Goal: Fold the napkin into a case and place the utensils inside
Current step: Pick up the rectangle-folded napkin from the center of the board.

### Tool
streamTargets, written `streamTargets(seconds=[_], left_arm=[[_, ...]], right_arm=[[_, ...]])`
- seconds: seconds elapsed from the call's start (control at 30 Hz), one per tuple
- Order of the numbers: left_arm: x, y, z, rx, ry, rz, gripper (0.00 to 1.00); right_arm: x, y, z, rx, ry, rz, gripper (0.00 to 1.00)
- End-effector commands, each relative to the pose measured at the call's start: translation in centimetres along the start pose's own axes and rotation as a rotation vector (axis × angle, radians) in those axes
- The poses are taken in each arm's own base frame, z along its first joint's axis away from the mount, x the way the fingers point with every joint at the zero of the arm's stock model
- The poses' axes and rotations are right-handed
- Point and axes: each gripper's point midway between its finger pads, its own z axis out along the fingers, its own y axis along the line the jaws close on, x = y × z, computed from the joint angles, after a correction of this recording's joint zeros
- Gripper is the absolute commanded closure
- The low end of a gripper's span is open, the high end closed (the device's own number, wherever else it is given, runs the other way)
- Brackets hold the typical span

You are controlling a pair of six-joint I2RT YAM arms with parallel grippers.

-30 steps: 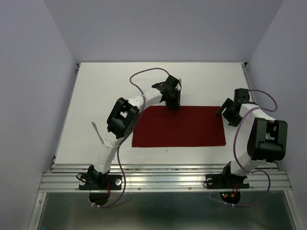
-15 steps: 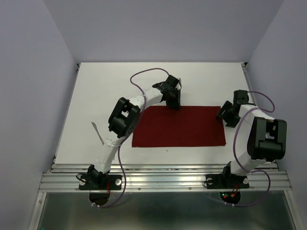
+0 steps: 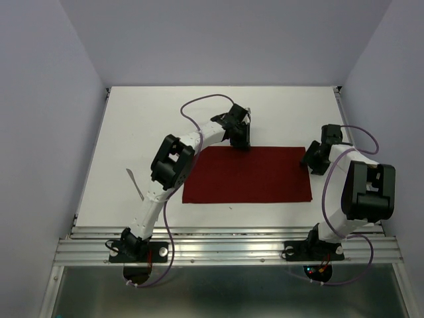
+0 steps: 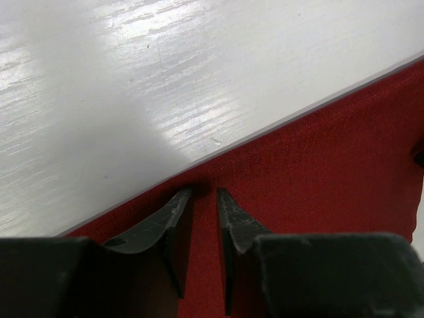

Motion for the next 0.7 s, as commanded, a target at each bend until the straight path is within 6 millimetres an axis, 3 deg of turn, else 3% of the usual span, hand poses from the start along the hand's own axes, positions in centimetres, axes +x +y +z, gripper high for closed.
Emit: streamTargets(seconds=[0.0,0.13,0.23,0.37,0.5,0.67], left_arm=[[0.0,0.2,0.4,-0.006,0.004,0.012,0.68],[0.2,0.5,0.6,-0.012,0.011,0.012,0.68],[0.3,0.8,0.6,-0.015,0.012,0.009,0.68],[0.2,0.9,0.5,-0.015,0.013,0.009,0.68],[0.2,1.0,0.4,-0.015,0.013,0.011,0.68],[-0.3,0.1,0.2,0.017,0.015,0.008,0.68]], right_arm=[[0.9,0.4,0.6,0.016,0.015,-0.052,0.42],[1.5,0.4,0.9,0.046,0.018,-0.079,0.47],[1.9,0.2,1.3,0.05,0.034,-0.078,0.57],[2.1,0.5,1.5,0.046,0.038,-0.083,0.83],[1.3,0.6,0.7,0.045,0.001,-0.078,0.97],[0.2,1.5,-1.1,0.005,-0.056,-0.072,0.99]])
